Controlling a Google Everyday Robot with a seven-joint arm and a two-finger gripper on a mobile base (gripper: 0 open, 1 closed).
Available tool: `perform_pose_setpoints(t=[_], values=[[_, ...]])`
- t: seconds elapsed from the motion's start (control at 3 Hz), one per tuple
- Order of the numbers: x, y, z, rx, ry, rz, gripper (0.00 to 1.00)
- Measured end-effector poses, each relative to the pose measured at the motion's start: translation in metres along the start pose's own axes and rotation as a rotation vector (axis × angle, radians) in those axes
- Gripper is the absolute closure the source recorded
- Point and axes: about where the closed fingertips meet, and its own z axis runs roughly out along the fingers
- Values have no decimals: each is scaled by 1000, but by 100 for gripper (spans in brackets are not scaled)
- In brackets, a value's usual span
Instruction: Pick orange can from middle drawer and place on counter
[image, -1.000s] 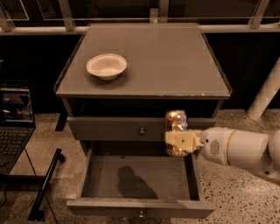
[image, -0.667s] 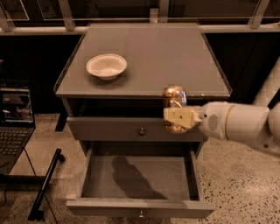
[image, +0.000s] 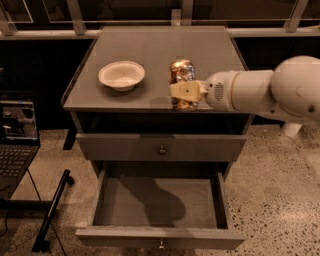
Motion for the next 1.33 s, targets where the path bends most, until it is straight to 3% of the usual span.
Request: perform_pose_setpoints(t=[0.67, 1.0, 1.33], values=[[-37, -27, 63, 54, 35, 11, 100], [-53, -41, 74, 101, 39, 13, 100], [-54, -43, 76, 108, 42, 17, 82]])
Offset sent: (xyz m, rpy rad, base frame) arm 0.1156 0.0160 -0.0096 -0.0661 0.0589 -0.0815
